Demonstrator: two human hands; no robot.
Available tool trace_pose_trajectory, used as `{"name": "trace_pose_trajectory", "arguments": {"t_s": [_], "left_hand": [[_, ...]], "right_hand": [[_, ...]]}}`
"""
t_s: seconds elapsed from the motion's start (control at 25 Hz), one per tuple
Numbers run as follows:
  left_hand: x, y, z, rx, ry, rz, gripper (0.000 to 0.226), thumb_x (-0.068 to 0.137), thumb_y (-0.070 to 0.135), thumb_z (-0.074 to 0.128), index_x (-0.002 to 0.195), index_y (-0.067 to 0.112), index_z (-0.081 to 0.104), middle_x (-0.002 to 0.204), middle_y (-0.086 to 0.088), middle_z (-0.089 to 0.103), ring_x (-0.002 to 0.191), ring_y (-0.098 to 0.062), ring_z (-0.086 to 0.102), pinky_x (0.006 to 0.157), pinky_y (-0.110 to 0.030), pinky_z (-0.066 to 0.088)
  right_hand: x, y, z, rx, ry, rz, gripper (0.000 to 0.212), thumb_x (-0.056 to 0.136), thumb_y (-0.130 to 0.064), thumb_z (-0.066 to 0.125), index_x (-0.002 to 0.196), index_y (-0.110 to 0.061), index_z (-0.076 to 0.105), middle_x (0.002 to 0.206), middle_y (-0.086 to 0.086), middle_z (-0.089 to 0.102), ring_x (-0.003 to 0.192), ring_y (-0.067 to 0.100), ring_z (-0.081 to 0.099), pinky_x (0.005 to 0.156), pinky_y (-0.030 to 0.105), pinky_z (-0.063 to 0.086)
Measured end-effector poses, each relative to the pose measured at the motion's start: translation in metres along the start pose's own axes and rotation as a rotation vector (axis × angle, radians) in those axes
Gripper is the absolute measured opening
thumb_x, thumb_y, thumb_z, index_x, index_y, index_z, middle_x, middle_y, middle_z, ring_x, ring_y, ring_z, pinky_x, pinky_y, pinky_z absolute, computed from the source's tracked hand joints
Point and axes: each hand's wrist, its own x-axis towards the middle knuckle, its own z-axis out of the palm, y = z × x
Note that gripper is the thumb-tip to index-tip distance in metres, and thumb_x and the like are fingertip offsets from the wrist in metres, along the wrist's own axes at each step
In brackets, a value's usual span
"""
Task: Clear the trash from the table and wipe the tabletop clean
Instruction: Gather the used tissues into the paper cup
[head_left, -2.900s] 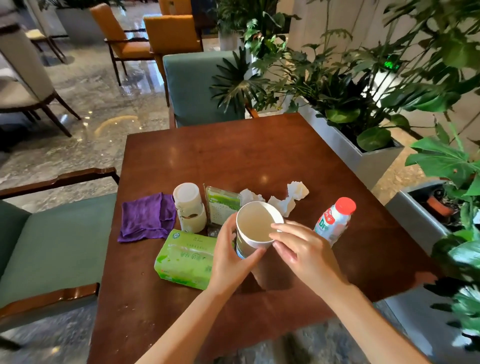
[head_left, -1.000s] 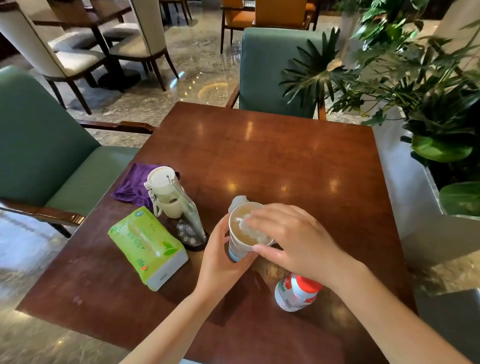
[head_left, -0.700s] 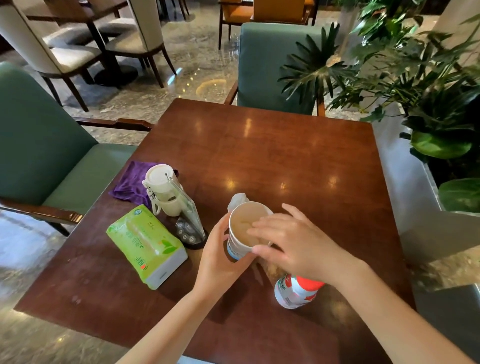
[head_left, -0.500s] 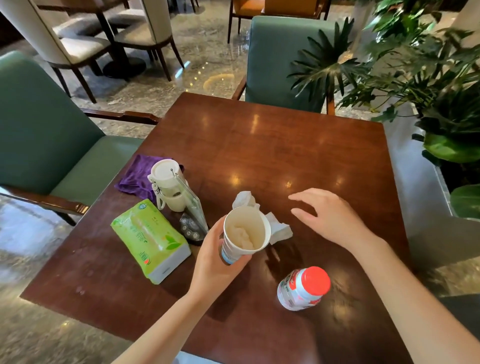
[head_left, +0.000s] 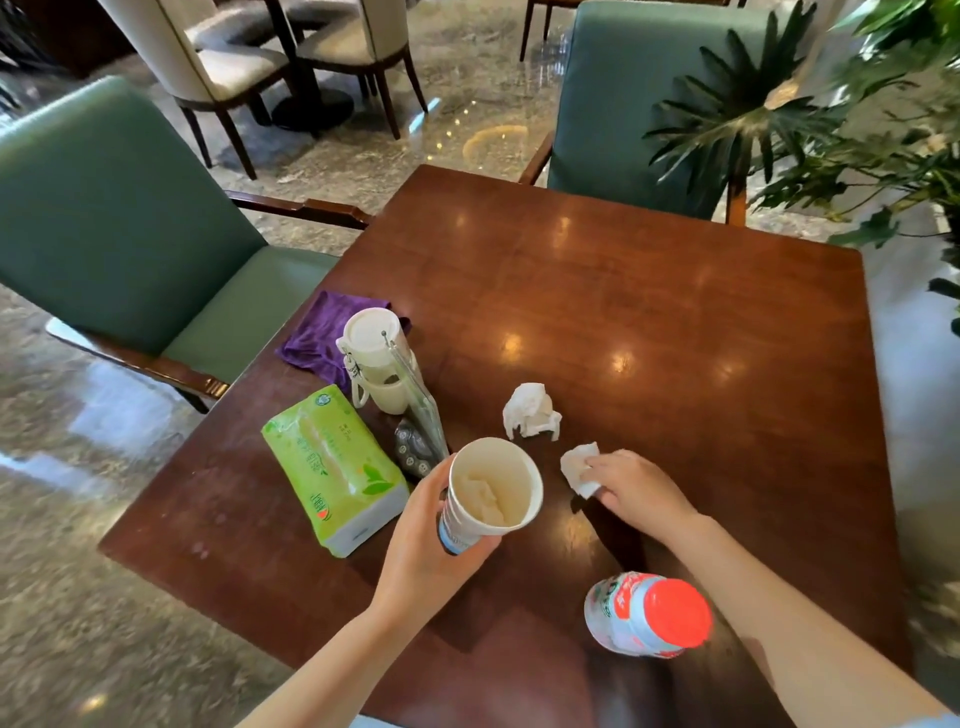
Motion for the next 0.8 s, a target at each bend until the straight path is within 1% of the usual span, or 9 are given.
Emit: {"name": "trace_pose_trajectory", "arguments": {"t_s": [0.12,0.2,0.28,0.36,0.44,0.52,0.6,0.68,0.8], "left_hand": [[0.000,0.004,0.003,-0.011,0.000,0.000,0.077,0.066,0.022,0.085,0.132,0.021,0.045,0.127,0.014,0.055,0.116,0.001,0.051,0.087,-0.011,0.046],[0.002,0.007,0.005,-0.028,0.002,0.011,0.076,0.066,0.022,0.085,0.131,0.024,0.045,0.126,0.016,0.055,0.116,0.000,0.051,0.087,-0.011,0.046],[0.005,0.013,0.006,-0.062,0.012,0.022,0.076,0.067,0.021,0.085,0.131,0.026,0.045,0.125,0.019,0.056,0.117,-0.002,0.052,0.088,-0.014,0.047],[0.008,0.022,0.008,-0.097,0.018,0.050,0.076,0.068,0.021,0.085,0.132,0.025,0.045,0.127,0.019,0.055,0.119,-0.005,0.052,0.090,-0.015,0.046],[0.011,0.033,0.010,-0.127,0.013,0.090,0.076,0.069,0.018,0.084,0.133,0.021,0.044,0.129,0.013,0.056,0.119,-0.007,0.052,0.090,-0.015,0.045],[0.012,0.040,0.012,-0.163,0.006,0.124,0.074,0.069,0.014,0.084,0.132,0.016,0.045,0.128,0.009,0.057,0.117,-0.008,0.054,0.088,-0.013,0.044],[0.012,0.046,0.012,-0.187,-0.004,0.140,0.073,0.069,0.015,0.083,0.132,0.014,0.045,0.128,0.008,0.057,0.117,-0.007,0.054,0.088,-0.012,0.042],[0.010,0.046,0.011,-0.202,-0.003,0.149,0.073,0.069,0.022,0.081,0.132,0.015,0.044,0.127,0.010,0.057,0.118,-0.008,0.054,0.090,-0.013,0.042],[0.008,0.042,0.009,-0.182,0.008,0.155,0.075,0.070,0.029,0.079,0.134,0.014,0.043,0.131,0.007,0.055,0.121,-0.010,0.052,0.093,-0.017,0.044]], "right_hand": [[-0.006,-0.017,-0.042,0.394,0.078,0.123,0.024,0.081,-0.011,0.061,0.102,-0.017,0.070,0.102,0.007,0.069,0.098,0.024,0.062,0.083,0.038,0.050],[-0.019,-0.038,-0.083,0.524,0.223,0.037,0.024,0.077,-0.005,0.066,0.096,-0.020,0.073,0.098,0.005,0.070,0.093,0.022,0.064,0.082,0.037,0.050],[-0.038,-0.066,-0.118,0.419,0.365,-0.126,0.031,0.075,-0.004,0.070,0.097,-0.026,0.070,0.098,0.003,0.070,0.090,0.023,0.064,0.077,0.035,0.051],[-0.055,-0.094,-0.136,0.161,0.478,-0.266,0.048,0.067,-0.006,0.073,0.103,-0.032,0.057,0.093,0.000,0.070,0.084,0.024,0.065,0.067,0.033,0.051],[-0.061,-0.113,-0.137,-0.010,0.479,-0.350,0.064,0.055,-0.004,0.077,0.105,-0.029,0.047,0.084,-0.001,0.069,0.073,0.023,0.065,0.057,0.030,0.051],[-0.060,-0.121,-0.132,-0.083,0.451,-0.384,0.064,0.047,-0.005,0.080,0.100,-0.024,0.049,0.081,-0.001,0.068,0.068,0.023,0.064,0.054,0.028,0.050],[-0.061,-0.124,-0.131,-0.081,0.446,-0.375,0.051,0.053,-0.011,0.079,0.098,-0.020,0.058,0.090,-0.001,0.069,0.075,0.022,0.064,0.060,0.030,0.053],[-0.069,-0.125,-0.131,-0.023,0.465,-0.355,0.034,0.070,-0.024,0.069,0.103,-0.019,0.063,0.103,-0.001,0.067,0.090,0.021,0.062,0.072,0.032,0.052],[-0.086,-0.126,-0.127,-0.013,0.489,-0.381,0.033,0.084,-0.035,0.052,0.107,-0.016,0.066,0.112,0.000,0.066,0.104,0.018,0.059,0.092,0.034,0.043]]}}
